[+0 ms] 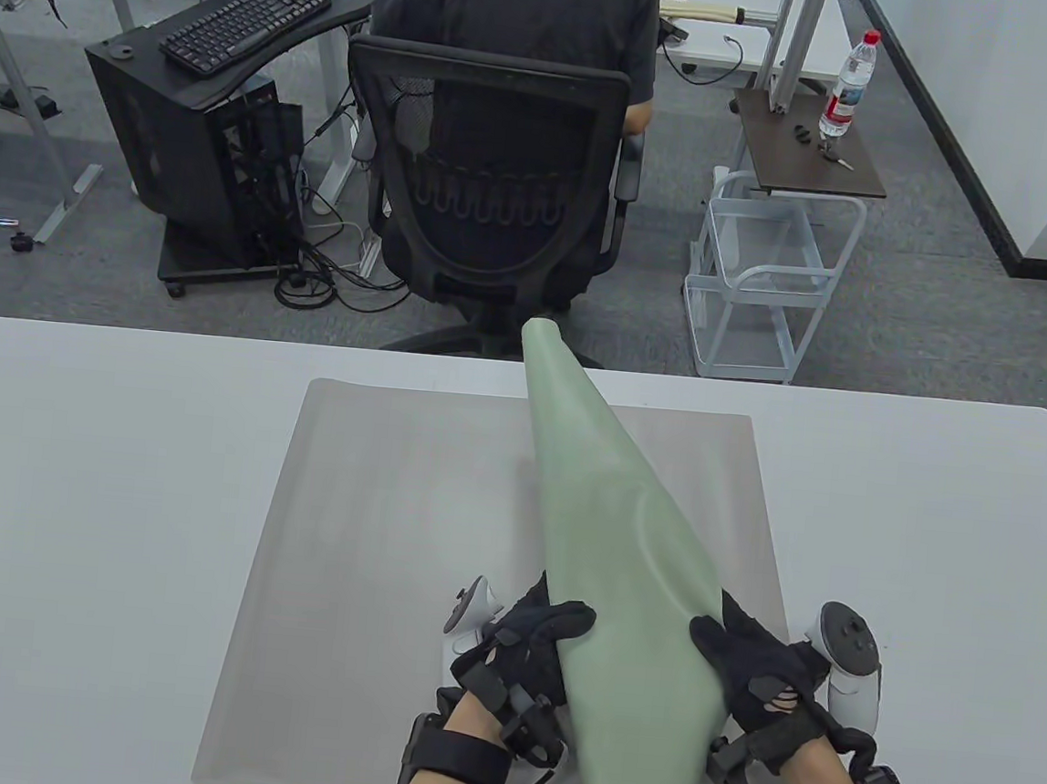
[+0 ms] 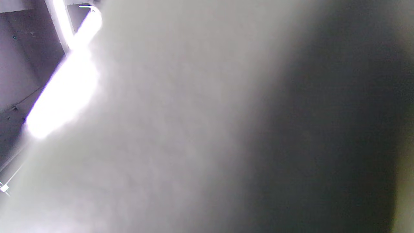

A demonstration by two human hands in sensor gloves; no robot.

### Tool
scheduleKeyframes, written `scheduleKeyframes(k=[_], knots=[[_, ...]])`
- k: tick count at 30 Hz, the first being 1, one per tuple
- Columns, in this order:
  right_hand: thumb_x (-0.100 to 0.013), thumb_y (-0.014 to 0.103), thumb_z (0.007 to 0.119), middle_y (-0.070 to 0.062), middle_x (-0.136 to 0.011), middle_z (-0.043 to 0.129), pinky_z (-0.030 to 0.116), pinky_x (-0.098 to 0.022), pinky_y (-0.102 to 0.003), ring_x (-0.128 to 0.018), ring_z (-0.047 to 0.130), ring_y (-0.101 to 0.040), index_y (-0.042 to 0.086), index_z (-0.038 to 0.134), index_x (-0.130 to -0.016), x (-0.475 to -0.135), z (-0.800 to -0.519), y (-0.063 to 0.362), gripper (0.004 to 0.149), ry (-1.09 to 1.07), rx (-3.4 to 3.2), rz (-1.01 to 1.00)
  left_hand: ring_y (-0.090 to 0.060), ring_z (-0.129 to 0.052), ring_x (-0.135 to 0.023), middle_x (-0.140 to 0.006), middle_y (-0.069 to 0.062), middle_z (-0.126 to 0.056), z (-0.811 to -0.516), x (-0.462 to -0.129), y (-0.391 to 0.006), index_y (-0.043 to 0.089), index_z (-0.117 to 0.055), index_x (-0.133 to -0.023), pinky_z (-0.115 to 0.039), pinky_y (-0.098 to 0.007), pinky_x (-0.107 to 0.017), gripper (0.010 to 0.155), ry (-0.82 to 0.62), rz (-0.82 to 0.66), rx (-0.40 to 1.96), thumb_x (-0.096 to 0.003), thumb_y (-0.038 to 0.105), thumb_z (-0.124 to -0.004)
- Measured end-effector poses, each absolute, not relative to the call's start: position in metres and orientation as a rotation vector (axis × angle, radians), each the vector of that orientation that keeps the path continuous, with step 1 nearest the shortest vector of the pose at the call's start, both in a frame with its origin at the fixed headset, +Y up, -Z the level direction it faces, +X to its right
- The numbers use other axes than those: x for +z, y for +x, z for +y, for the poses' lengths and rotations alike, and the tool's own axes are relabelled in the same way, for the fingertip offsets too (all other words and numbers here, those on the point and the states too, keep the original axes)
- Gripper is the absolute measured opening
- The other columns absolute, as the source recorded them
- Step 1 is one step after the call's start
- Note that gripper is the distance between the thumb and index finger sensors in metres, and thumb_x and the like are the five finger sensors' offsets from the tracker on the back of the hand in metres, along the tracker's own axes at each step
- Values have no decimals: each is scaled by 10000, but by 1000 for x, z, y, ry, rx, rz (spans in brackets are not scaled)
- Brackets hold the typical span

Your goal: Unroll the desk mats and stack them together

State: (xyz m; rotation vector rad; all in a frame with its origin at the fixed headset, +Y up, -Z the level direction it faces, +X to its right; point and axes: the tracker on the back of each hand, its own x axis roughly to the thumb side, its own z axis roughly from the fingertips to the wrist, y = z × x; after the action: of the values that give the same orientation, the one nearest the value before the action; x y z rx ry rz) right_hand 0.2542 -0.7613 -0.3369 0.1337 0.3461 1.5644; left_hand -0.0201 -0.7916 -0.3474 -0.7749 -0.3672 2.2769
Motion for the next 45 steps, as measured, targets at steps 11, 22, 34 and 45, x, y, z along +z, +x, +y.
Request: scheduleKeyframes(k=[11, 22, 34, 45], knots=[[-542, 302, 713, 0, -627, 948, 896, -82, -244, -136, 1000, -96, 363, 565, -1021, -339, -762, 272, 505, 124, 1541, 346, -98, -915, -586, -838, 102, -732, -796, -353, -27, 244, -405, -1012, -884, -311, -497, 832, -761, -367, 2380, -432, 433, -971], [-546, 303, 712, -6, -645, 940, 895, -92, -250, -149, 999, -104, 381, 573, -1018, -342, -758, 287, 498, 117, 1581, 339, -406, -810, -958, -1119, -111, -486, -789, -355, -39, 257, -190, -1024, -790, -561, -660, 786, -727, -411, 2320, -482, 229, -759], [-541, 303, 721, -3, -635, 952, 894, -80, -249, -136, 1000, -104, 373, 581, -1016, -347, -765, 300, 500, 71, 1606, 339, -417, -662, -985, -1129, -150, -298, -791, -354, -49, 224, -11, -979, -677, -587, -696, 871, -724, -426, 2439, -487, 274, -727], [-541, 307, 722, 4, -633, 955, 895, -84, -248, -138, 998, -100, 373, 581, -1017, -345, -760, 302, 500, 88, 1599, 331, -146, -909, -615, -840, 66, -714, -794, -358, -42, 304, -423, -1016, -859, -350, -531, 756, -749, -382, 2432, -456, 358, -929]])
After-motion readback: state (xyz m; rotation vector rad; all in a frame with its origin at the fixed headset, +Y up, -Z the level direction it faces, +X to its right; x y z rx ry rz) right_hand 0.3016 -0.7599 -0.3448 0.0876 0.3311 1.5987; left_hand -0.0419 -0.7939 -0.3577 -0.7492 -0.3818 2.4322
